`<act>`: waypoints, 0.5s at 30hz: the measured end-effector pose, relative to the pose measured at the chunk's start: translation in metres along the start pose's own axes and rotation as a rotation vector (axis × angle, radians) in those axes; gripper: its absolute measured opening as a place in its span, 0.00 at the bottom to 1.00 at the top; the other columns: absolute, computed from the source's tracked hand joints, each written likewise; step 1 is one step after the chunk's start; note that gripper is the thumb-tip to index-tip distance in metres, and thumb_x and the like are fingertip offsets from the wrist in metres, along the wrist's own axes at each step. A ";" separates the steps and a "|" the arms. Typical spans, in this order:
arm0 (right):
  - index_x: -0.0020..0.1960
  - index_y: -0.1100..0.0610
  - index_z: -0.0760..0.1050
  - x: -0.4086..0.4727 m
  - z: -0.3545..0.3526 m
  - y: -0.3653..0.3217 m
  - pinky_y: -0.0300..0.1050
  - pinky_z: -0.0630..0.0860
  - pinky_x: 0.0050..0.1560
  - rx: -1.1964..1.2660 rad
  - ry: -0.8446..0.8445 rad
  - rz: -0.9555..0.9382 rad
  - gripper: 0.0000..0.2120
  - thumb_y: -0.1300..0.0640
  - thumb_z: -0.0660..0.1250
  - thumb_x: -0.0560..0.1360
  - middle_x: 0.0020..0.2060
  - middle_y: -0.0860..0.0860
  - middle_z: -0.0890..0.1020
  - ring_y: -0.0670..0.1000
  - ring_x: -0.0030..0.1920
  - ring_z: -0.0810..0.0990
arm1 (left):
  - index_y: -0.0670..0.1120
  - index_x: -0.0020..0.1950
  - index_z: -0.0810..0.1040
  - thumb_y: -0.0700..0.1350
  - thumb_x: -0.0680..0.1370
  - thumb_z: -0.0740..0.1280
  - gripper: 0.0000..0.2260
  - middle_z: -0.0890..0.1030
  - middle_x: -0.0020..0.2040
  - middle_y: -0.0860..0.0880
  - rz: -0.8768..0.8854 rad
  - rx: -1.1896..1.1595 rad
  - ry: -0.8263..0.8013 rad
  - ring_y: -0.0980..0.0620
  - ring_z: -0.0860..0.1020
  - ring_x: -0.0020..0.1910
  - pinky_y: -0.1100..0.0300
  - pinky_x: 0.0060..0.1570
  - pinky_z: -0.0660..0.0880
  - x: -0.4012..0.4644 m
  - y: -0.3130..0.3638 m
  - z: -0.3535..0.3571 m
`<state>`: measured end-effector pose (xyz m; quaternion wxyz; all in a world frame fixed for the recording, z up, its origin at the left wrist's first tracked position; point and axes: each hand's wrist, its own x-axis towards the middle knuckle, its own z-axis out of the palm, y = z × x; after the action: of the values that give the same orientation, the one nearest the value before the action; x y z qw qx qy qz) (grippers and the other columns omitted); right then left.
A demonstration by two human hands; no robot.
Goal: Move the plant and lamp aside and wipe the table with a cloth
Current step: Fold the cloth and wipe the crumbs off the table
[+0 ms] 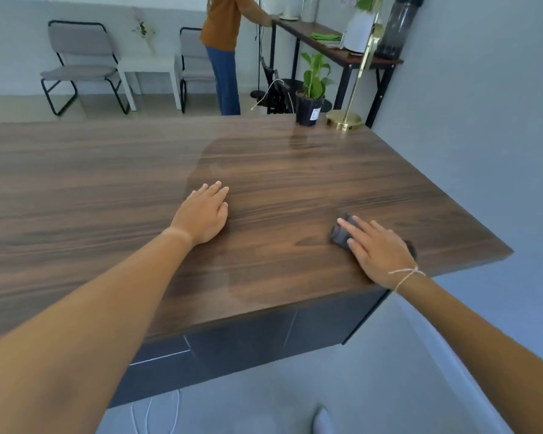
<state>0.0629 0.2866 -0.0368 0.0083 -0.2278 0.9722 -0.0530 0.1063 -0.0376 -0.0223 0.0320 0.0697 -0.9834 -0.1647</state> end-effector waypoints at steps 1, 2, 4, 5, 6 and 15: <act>0.75 0.40 0.51 0.013 -0.005 0.012 0.57 0.57 0.72 0.006 -0.011 0.147 0.23 0.45 0.42 0.79 0.76 0.47 0.59 0.56 0.74 0.57 | 0.43 0.74 0.60 0.44 0.81 0.51 0.21 0.57 0.77 0.45 0.009 -0.009 -0.008 0.42 0.55 0.77 0.49 0.74 0.51 0.001 0.006 0.003; 0.75 0.41 0.51 0.020 -0.005 0.012 0.57 0.56 0.72 -0.004 0.007 0.222 0.23 0.47 0.44 0.80 0.76 0.48 0.58 0.57 0.74 0.57 | 0.43 0.75 0.60 0.44 0.81 0.51 0.21 0.57 0.77 0.45 0.019 -0.017 -0.017 0.42 0.55 0.77 0.49 0.74 0.51 0.001 0.012 0.006; 0.75 0.42 0.51 0.020 0.002 -0.015 0.56 0.55 0.72 0.001 0.034 0.203 0.23 0.48 0.46 0.81 0.76 0.49 0.58 0.57 0.74 0.57 | 0.43 0.74 0.60 0.44 0.81 0.51 0.21 0.57 0.77 0.44 0.050 -0.020 -0.038 0.42 0.55 0.77 0.49 0.74 0.51 0.004 0.027 0.013; 0.75 0.41 0.52 0.010 0.007 -0.033 0.55 0.55 0.72 0.012 0.036 0.113 0.22 0.48 0.46 0.80 0.76 0.49 0.59 0.57 0.74 0.57 | 0.43 0.74 0.60 0.44 0.81 0.51 0.21 0.57 0.77 0.44 0.068 -0.016 -0.045 0.42 0.55 0.77 0.49 0.74 0.51 0.007 0.034 0.016; 0.74 0.41 0.54 -0.004 0.012 -0.050 0.54 0.56 0.71 0.009 0.055 -0.027 0.22 0.47 0.46 0.80 0.75 0.48 0.61 0.57 0.74 0.59 | 0.43 0.74 0.60 0.44 0.81 0.51 0.21 0.57 0.77 0.44 0.087 -0.011 -0.049 0.42 0.55 0.77 0.49 0.74 0.51 0.010 0.041 0.018; 0.75 0.40 0.51 -0.012 -0.016 0.122 0.58 0.57 0.72 -0.011 -0.003 0.326 0.22 0.47 0.43 0.80 0.76 0.47 0.58 0.58 0.75 0.57 | 0.43 0.75 0.59 0.45 0.81 0.51 0.21 0.56 0.78 0.45 0.178 -0.033 -0.075 0.43 0.54 0.77 0.50 0.75 0.50 0.049 0.090 0.032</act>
<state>0.0193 0.4027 -0.0339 0.0170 -0.0672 0.9966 -0.0450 0.0432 0.0499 -0.0210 0.0108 -0.0247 -0.9833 -0.1800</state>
